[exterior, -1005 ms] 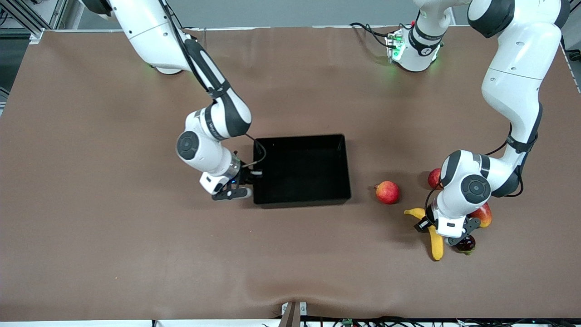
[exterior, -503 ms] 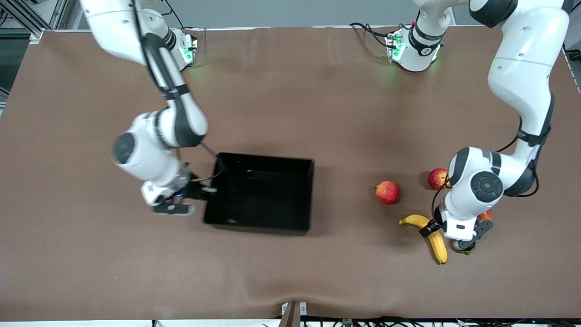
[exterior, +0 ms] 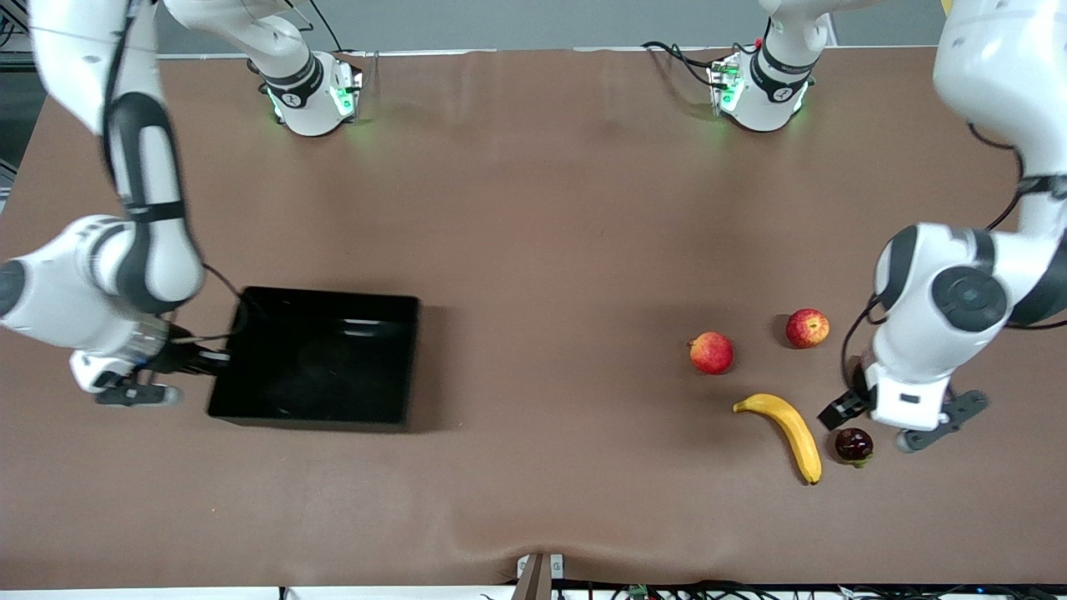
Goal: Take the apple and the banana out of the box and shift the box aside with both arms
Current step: 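Drag the black box away with the right gripper while the left gripper withdraws, then open the right gripper to release the box rim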
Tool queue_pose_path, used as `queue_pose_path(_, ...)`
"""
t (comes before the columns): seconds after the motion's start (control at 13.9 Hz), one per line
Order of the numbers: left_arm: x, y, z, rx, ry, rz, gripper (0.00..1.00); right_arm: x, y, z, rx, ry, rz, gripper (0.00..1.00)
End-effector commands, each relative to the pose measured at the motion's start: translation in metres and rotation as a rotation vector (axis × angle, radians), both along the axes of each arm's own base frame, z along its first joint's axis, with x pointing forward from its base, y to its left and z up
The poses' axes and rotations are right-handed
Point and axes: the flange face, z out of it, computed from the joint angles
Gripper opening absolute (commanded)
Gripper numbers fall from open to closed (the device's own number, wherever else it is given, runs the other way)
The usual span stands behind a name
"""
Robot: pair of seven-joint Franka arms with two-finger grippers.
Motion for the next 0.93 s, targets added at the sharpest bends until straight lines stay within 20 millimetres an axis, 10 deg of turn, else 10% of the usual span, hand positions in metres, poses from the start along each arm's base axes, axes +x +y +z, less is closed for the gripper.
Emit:
queue_pose_path(0.0,-0.024,0.015,0.065,0.079,0.021,-0.092,1.0,-0.016,-0.064,-0.015,0.027,0.014,0.049,0.0)
queue_pose_path(0.36,-0.067,0.028,0.164,0.023,0.071,-0.207,1.0,-0.042,-0.157,-0.05,0.015,0.023,0.078,0.0)
queue_pose_path(0.43,-0.073,0.03,0.176,0.023,0.078,-0.245,1.0,-0.041,-0.157,-0.048,0.01,0.018,0.095,0.34)
queue_pose_path(0.5,-0.082,0.035,0.189,0.019,0.089,-0.268,1.0,-0.032,-0.151,-0.041,0.003,0.005,0.103,0.99)
queue_pose_path(0.86,-0.131,0.055,0.231,0.013,0.192,-0.382,1.0,0.015,-0.111,0.021,-0.043,-0.097,0.136,1.0)
